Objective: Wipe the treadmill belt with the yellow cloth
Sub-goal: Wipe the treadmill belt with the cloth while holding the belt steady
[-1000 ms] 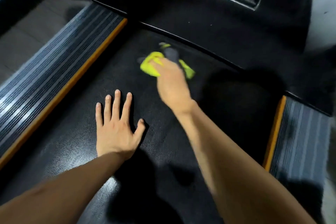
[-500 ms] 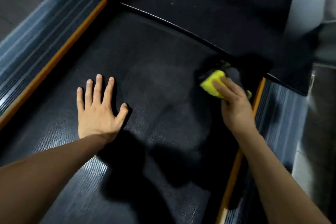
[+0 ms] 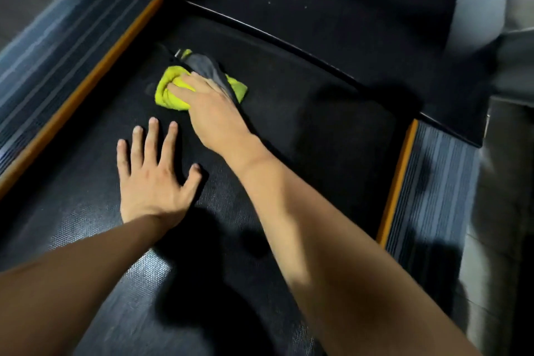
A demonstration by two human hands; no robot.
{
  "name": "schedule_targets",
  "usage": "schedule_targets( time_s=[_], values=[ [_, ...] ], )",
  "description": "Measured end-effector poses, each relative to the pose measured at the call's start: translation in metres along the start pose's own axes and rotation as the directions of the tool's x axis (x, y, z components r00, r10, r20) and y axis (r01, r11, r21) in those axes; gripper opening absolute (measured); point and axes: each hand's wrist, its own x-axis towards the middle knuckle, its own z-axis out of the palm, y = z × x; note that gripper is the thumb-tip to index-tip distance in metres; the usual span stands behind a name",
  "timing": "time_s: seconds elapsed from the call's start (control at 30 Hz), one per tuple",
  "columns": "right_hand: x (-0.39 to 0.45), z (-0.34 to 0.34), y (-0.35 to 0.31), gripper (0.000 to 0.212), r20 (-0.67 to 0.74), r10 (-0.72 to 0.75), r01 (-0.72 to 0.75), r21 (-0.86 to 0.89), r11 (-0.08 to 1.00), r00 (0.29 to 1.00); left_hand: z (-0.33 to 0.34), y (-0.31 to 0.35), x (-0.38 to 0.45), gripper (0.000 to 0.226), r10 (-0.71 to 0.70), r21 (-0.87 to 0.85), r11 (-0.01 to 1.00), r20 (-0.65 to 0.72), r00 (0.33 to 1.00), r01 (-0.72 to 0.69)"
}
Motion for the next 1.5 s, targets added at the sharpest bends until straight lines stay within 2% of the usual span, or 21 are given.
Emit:
schedule_targets(
  time_s=[0.07, 0.17, 0.23, 0.3, 0.37, 0.47, 0.5, 0.53, 0.6, 0.67, 0.73, 0.8, 0.87, 0.93, 1.0, 1.07, 1.2, 1.33, 1.37, 1.43, 1.5],
  values=[
    [-0.017, -0.012, 0.025, 0.054, -0.017, -0.021, 0.022, 0.022, 1.0, 1.0, 0.0, -0.001, 0.0, 0.081, 0.007, -0.006, 1.0, -0.002, 1.0, -0.007],
    [-0.076, -0.045, 0.099, 0.053, -0.17, 0.185, -0.182, 0.037, 0.983, 0.968, 0.0, -0.002, -0.001, 0.081, -0.007, 0.003, 1.0, 0.0, 1.0, 0.007],
    [-0.13, -0.073, 0.142, 0.061, -0.261, 0.393, -0.415, -0.035, 0.909, 0.882, -0.001, -0.001, -0.002, 0.08, -0.008, -0.008, 1.0, -0.008, 1.0, 0.008],
    [-0.168, -0.087, 0.157, 0.067, -0.319, 0.51, -0.569, -0.125, 0.813, 0.799, -0.001, 0.0, -0.002, 0.08, -0.008, -0.016, 1.0, -0.007, 1.0, 0.008],
    [-0.177, -0.083, 0.154, 0.068, -0.389, 0.543, -0.64, -0.185, 0.746, 0.745, -0.002, 0.002, -0.003, 0.08, -0.004, -0.02, 1.0, -0.009, 1.0, 0.004],
    [-0.155, -0.068, 0.13, 0.063, -0.45, 0.663, -0.759, -0.052, 0.65, 0.599, 0.0, 0.002, -0.002, 0.081, -0.007, -0.021, 1.0, -0.01, 1.0, 0.006],
    [-0.15, -0.059, 0.116, 0.061, -0.446, 0.67, -0.757, -0.026, 0.653, 0.594, 0.0, 0.001, -0.001, 0.08, -0.008, -0.02, 1.0, -0.007, 1.0, 0.008],
    [-0.149, -0.047, 0.098, 0.059, -0.45, 0.635, -0.718, -0.021, 0.696, 0.628, 0.0, 0.0, -0.001, 0.08, -0.009, -0.019, 1.0, -0.002, 1.0, 0.009],
    [-0.157, -0.021, 0.055, 0.052, -0.411, 0.46, -0.523, -0.048, 0.851, 0.787, -0.002, 0.0, -0.002, 0.08, -0.003, -0.019, 1.0, -0.001, 1.0, 0.003],
    [-0.169, -0.005, 0.02, 0.056, -0.244, 0.27, -0.299, -0.095, 0.949, 0.932, -0.002, 0.001, -0.003, 0.08, 0.003, -0.027, 1.0, -0.001, 1.0, -0.003],
    [-0.173, -0.009, 0.02, 0.066, -0.092, 0.13, -0.141, -0.129, 0.982, 0.987, 0.0, 0.002, -0.002, 0.08, 0.006, -0.031, 1.0, -0.02, 1.0, -0.006],
    [-0.178, -0.021, 0.048, 0.065, -0.076, 0.101, -0.113, -0.167, 0.98, 0.992, 0.001, 0.0, -0.002, 0.079, 0.012, -0.018, 1.0, -0.024, 1.0, -0.012],
    [-0.196, -0.039, 0.081, 0.06, -0.176, 0.269, -0.301, -0.192, 0.934, 0.947, -0.001, -0.002, -0.003, 0.078, 0.024, -0.011, 1.0, -0.009, 1.0, -0.024],
    [-0.216, -0.058, 0.108, 0.065, -0.25, 0.446, -0.491, -0.16, 0.857, 0.86, -0.001, 0.002, -0.002, 0.079, 0.033, -0.003, 0.999, -0.033, 0.999, -0.033],
    [-0.226, -0.065, 0.119, 0.065, -0.253, 0.487, -0.529, -0.137, 0.838, 0.836, -0.003, 0.006, -0.006, 0.08, 0.04, -0.001, 0.999, -0.025, 0.999, -0.04],
    [-0.223, -0.062, 0.117, 0.064, -0.264, 0.494, -0.531, -0.09, 0.842, 0.828, -0.009, -0.006, -0.029, 0.081, 0.069, 0.004, 0.998, 0.029, 0.997, -0.069],
    [-0.214, -0.05, 0.102, 0.062, -0.342, 0.489, -0.531, -0.033, 0.847, 0.802, -0.019, -0.044, -0.091, 0.078, 0.231, 0.076, 0.968, 0.085, 0.969, -0.237],
    [-0.201, -0.042, 0.094, 0.063, -0.372, 0.489, -0.541, -0.044, 0.84, 0.789, -0.015, -0.047, -0.089, 0.078, 0.175, 0.094, 0.978, 0.119, 0.977, -0.186],
    [-0.192, -0.038, 0.089, 0.062, -0.351, 0.466, -0.519, -0.072, 0.851, 0.812, -0.015, -0.046, -0.089, 0.078, 0.18, 0.098, 0.976, 0.133, 0.975, -0.193],
    [-0.161, -0.024, 0.073, 0.052, -0.295, 0.345, -0.38, -0.069, 0.923, 0.891, -0.015, -0.05, -0.091, 0.079, 0.187, 0.084, 0.976, 0.124, 0.974, -0.199],
    [-0.11, -0.002, 0.041, 0.04, -0.208, 0.218, -0.214, 0.045, 0.976, 0.954, -0.014, -0.053, -0.091, 0.08, 0.186, 0.086, 0.976, 0.13, 0.974, -0.198]
  ],
)
